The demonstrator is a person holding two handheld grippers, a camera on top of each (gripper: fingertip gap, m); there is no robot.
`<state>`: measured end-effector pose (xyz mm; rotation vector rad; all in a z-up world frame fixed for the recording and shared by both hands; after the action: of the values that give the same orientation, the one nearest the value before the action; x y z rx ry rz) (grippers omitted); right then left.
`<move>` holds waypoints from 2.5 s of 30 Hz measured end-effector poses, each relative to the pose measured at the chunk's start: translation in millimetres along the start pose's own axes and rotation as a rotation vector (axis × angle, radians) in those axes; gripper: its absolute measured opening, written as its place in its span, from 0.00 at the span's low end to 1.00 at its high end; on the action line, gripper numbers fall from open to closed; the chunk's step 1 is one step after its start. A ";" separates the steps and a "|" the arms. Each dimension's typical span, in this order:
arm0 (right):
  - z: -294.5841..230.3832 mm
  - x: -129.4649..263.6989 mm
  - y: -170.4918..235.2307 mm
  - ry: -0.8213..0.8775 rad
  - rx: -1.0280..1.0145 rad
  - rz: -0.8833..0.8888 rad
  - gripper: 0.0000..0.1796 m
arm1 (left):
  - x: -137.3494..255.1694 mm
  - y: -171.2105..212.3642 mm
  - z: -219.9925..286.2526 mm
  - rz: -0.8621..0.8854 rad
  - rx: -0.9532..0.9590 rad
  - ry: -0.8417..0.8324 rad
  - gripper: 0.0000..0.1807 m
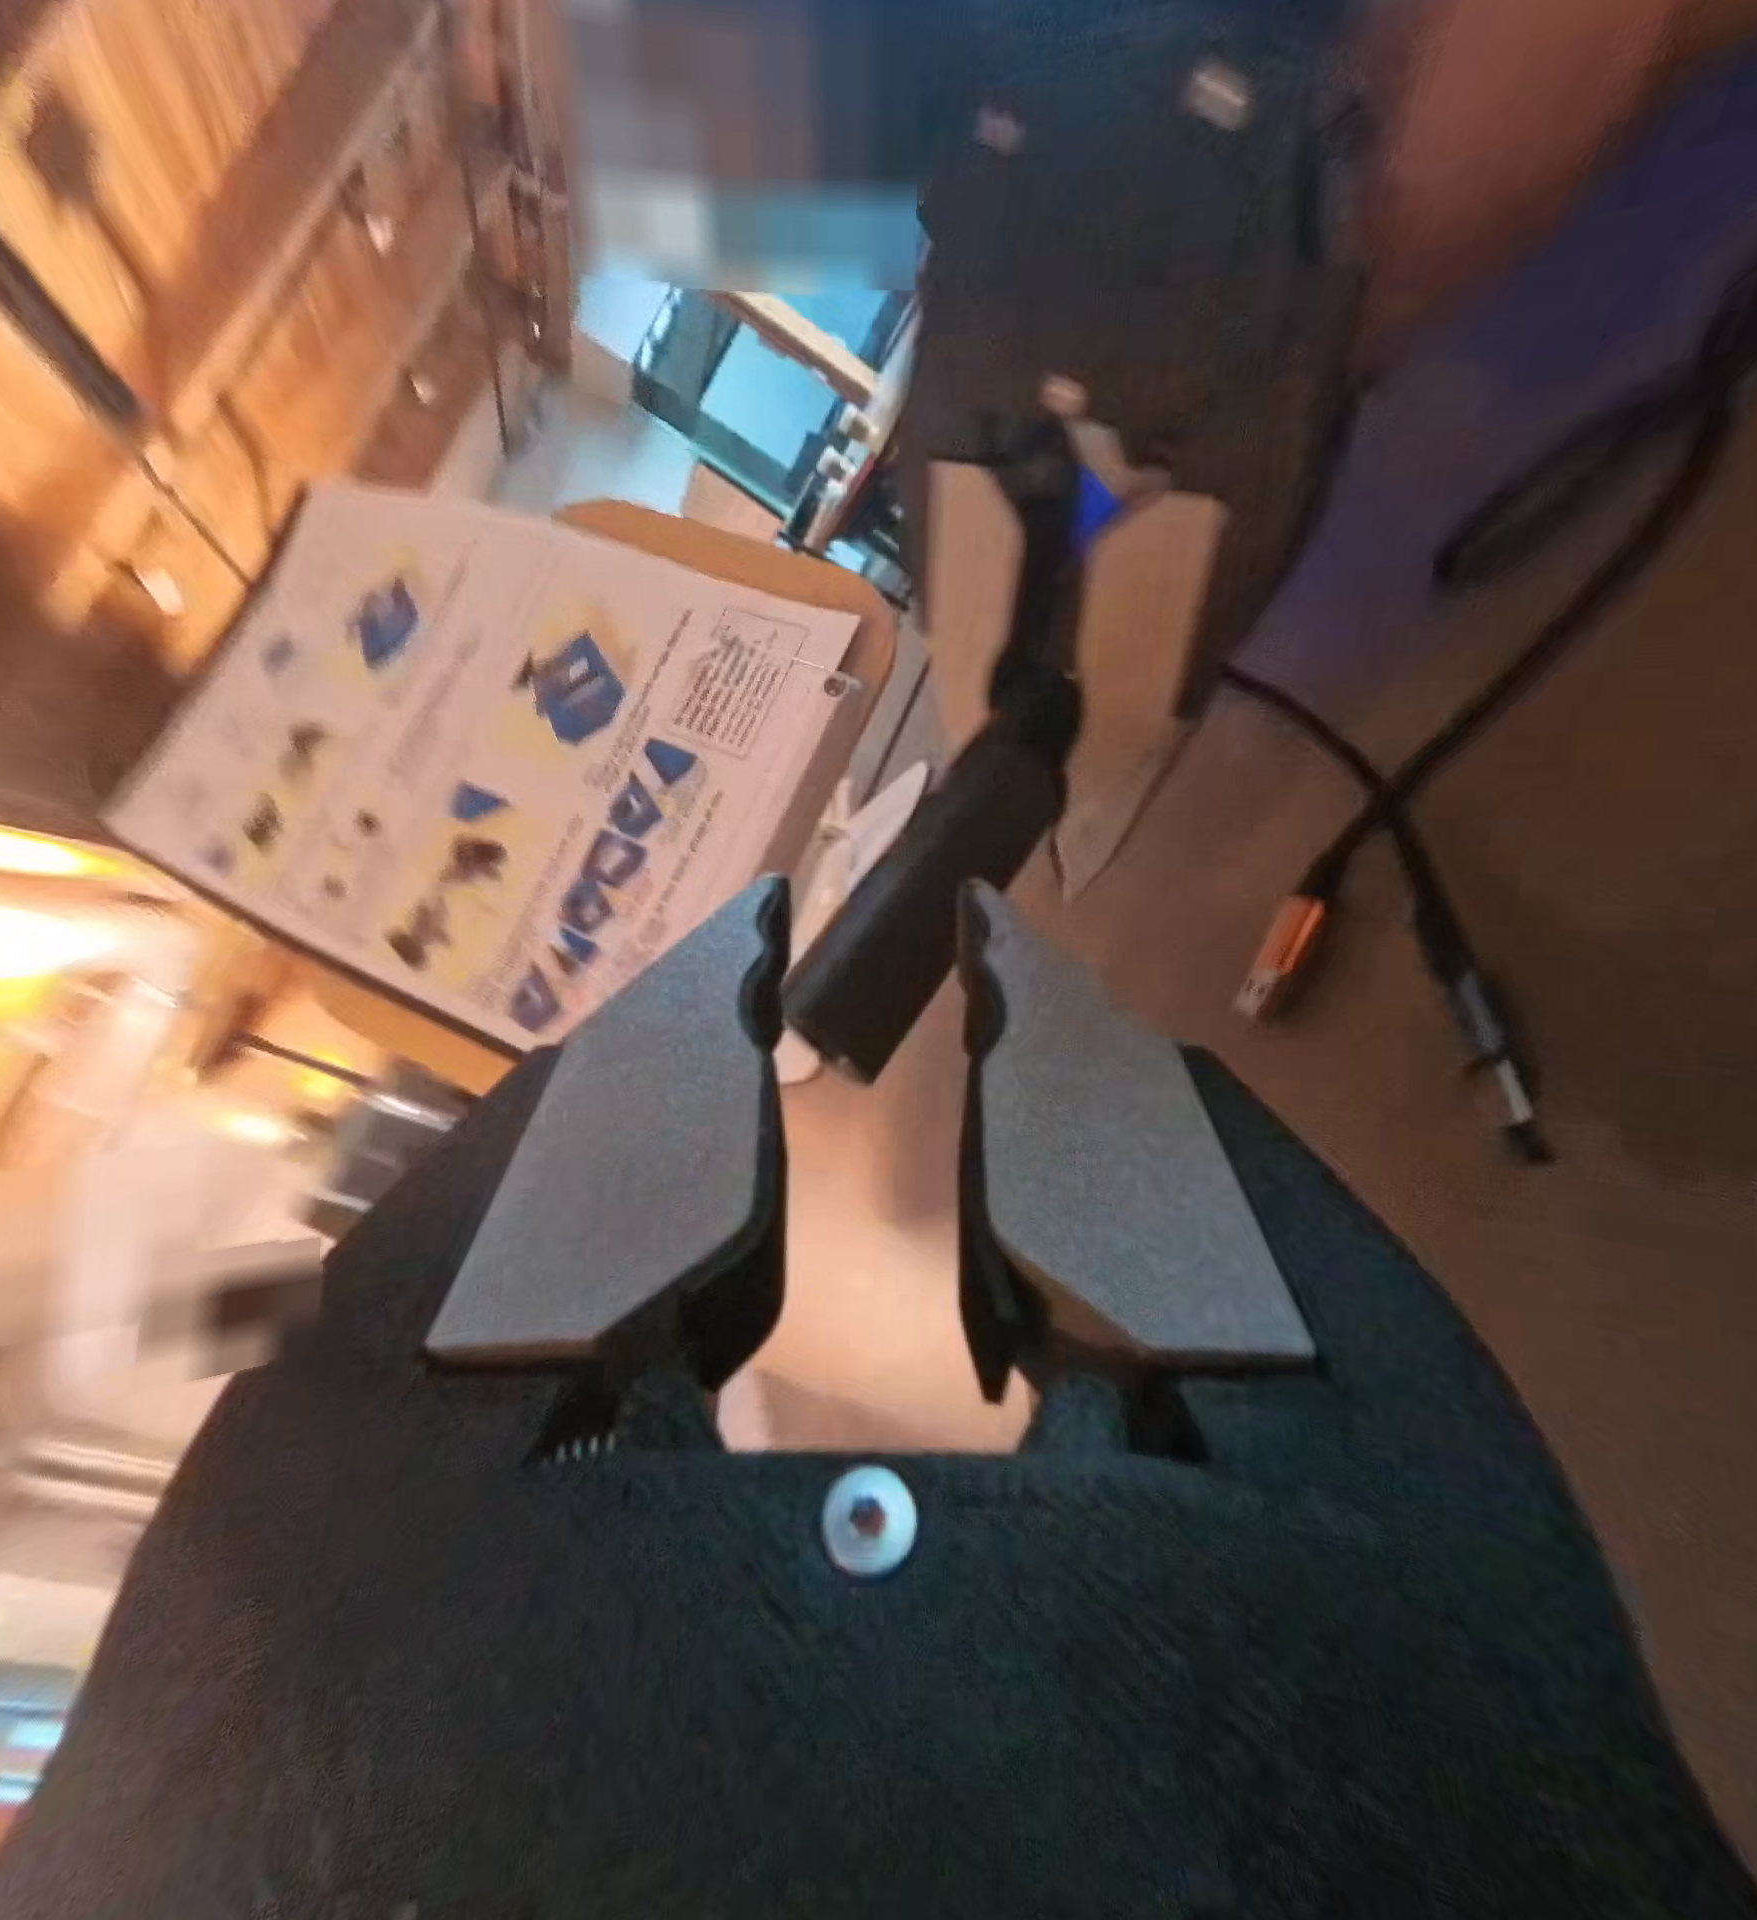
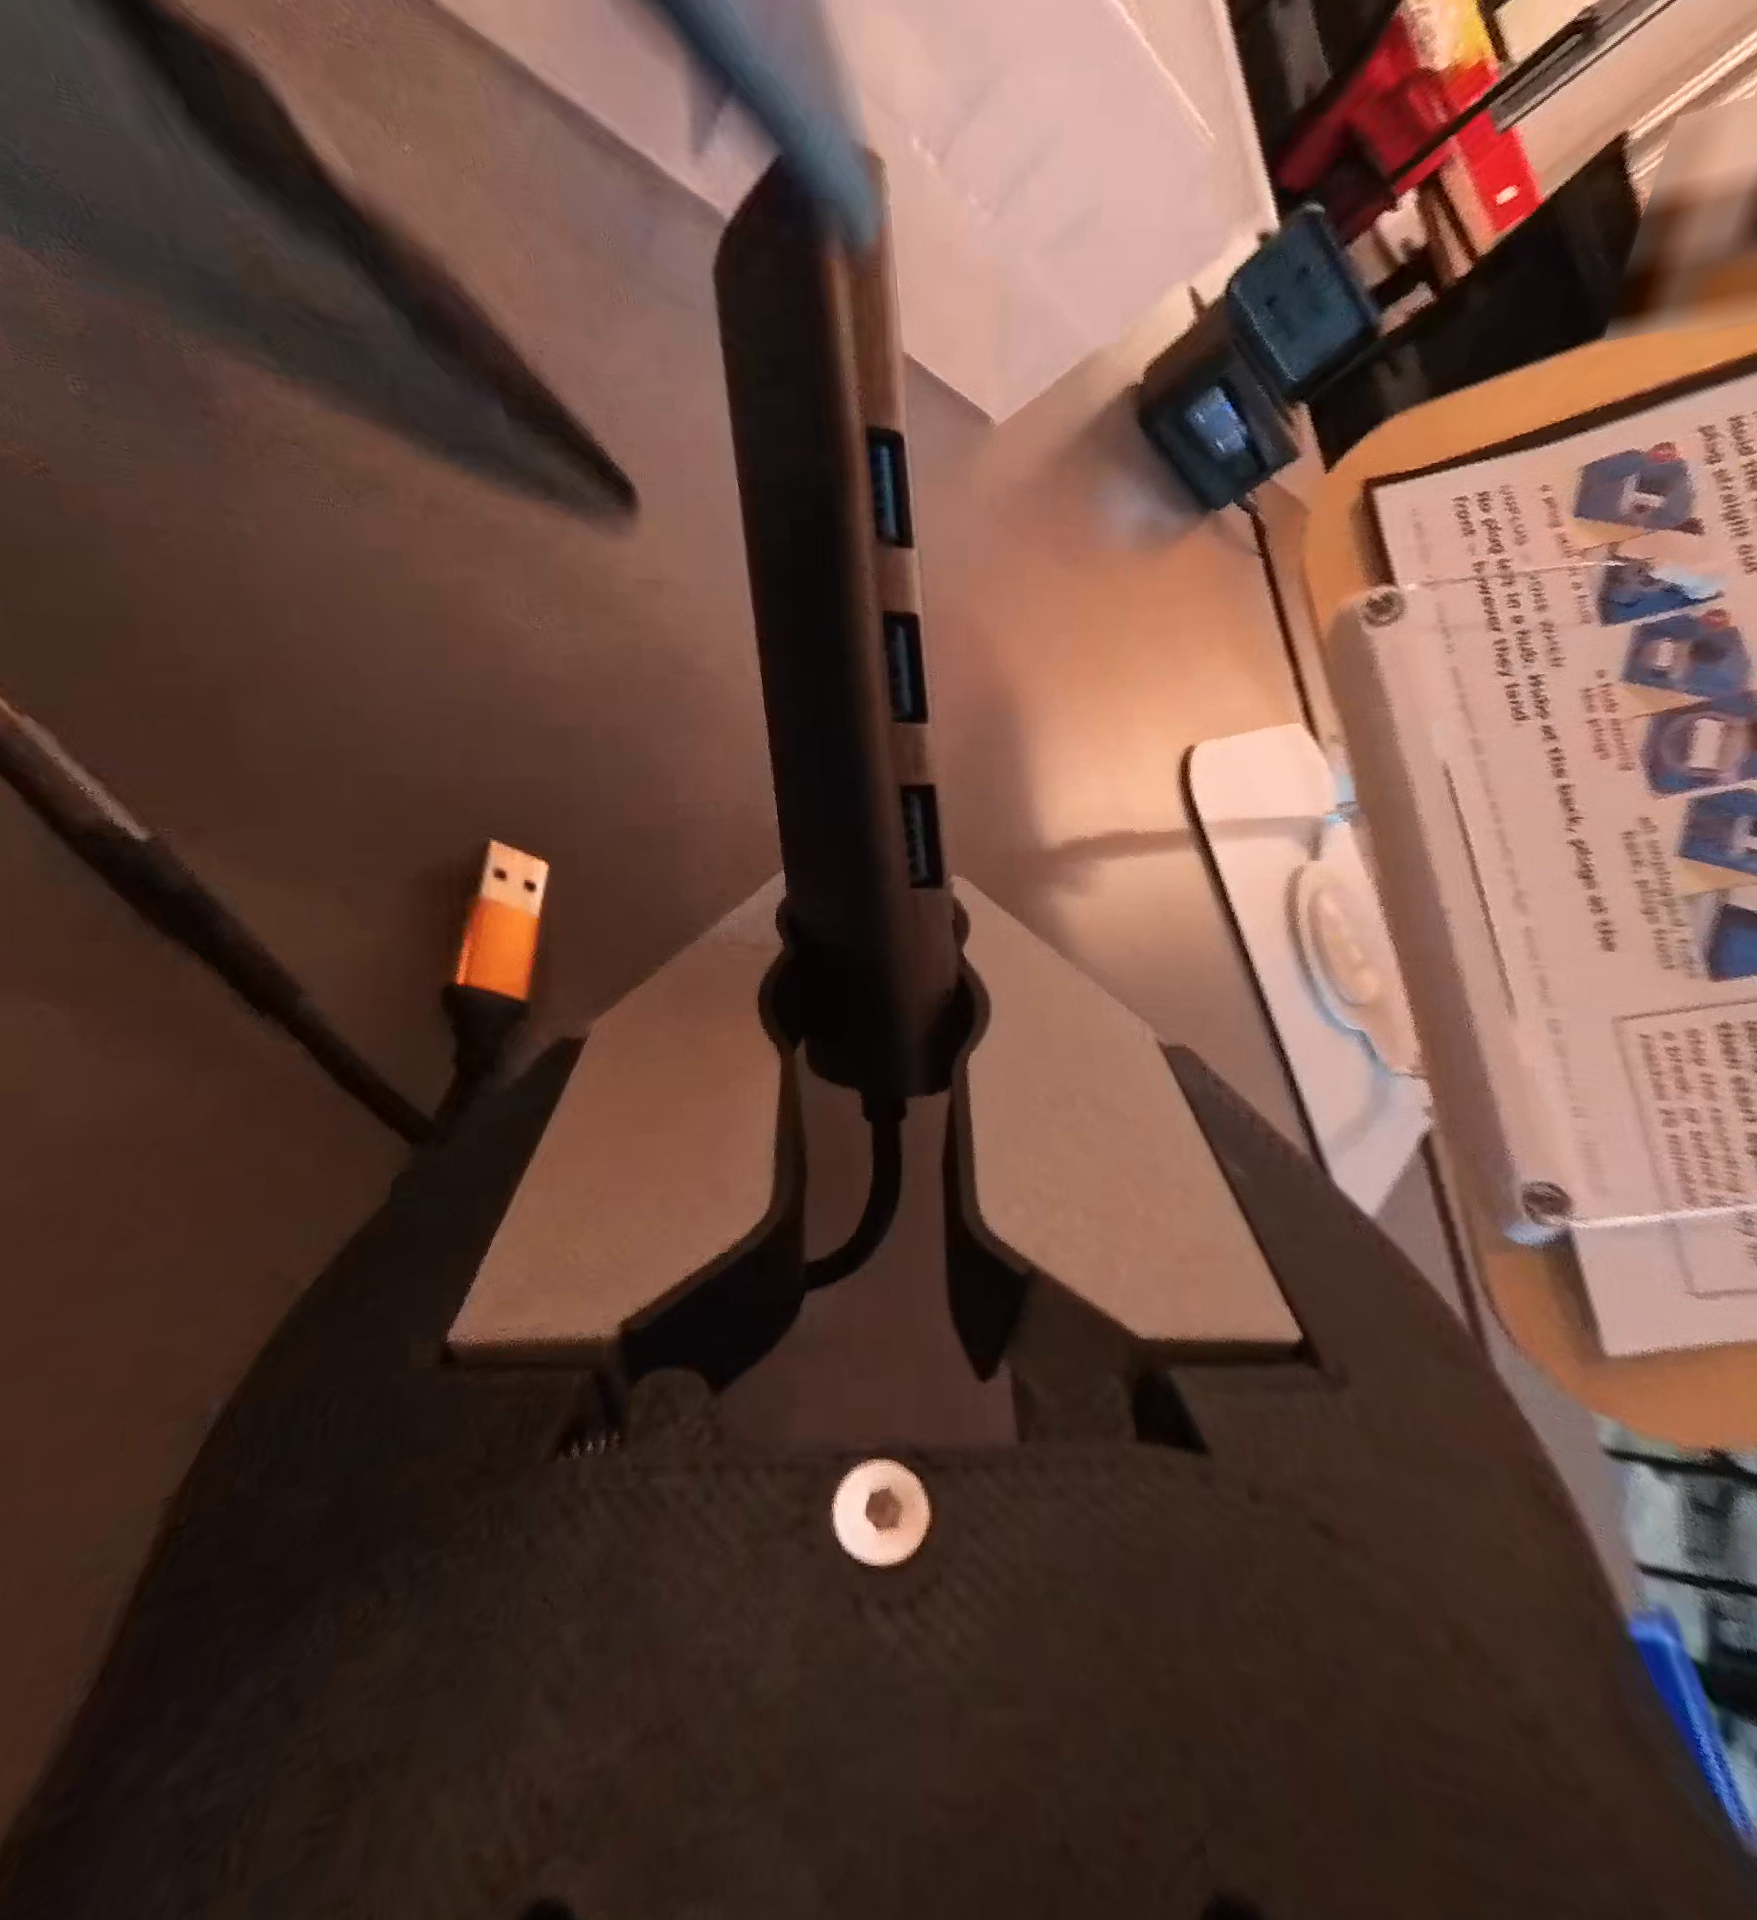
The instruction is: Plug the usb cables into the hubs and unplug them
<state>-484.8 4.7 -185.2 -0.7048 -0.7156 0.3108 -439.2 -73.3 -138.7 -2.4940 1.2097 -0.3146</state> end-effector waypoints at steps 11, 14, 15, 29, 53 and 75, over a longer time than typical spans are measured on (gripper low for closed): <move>-3.5 15.2 -17.8 0.088 0.148 0.157 0.10 | -4.7 -4.1 -6.2 0.157 0.622 0.448 0.09; -3.7 10.3 -8.9 0.058 0.068 0.096 0.11 | 0.1 -4.0 4.3 0.105 0.409 0.378 0.08; -0.5 10.2 -4.4 0.056 0.030 0.066 0.13 | 2.3 -1.5 4.6 0.068 0.325 0.322 0.08; -49.1 -7.6 -18.7 -0.226 -0.566 -0.105 0.20 | 28.7 31.4 6.4 -0.054 0.104 -0.086 0.08; -46.5 -27.2 -27.7 -0.278 -0.529 -0.242 0.01 | 31.0 53.8 -4.1 -0.120 0.252 -0.118 0.08; -42.3 13.4 31.4 -0.261 -0.644 -0.260 0.07 | 20.4 35.6 26.7 -0.104 -0.009 -0.014 0.08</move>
<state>-446.8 13.9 -222.9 -1.1767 -1.1651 -0.0812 -442.9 -104.2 -176.5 -2.5681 1.0802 -0.3189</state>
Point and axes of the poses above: each gripper's, where its closed fingertips meet, x back along the fingers, y out of its underside, z = x × y across the jaws, the point moved 3 cm from there along x, back along the fingers, and after that the axes turned 9 degrees about -x, right-handed, at the moved point
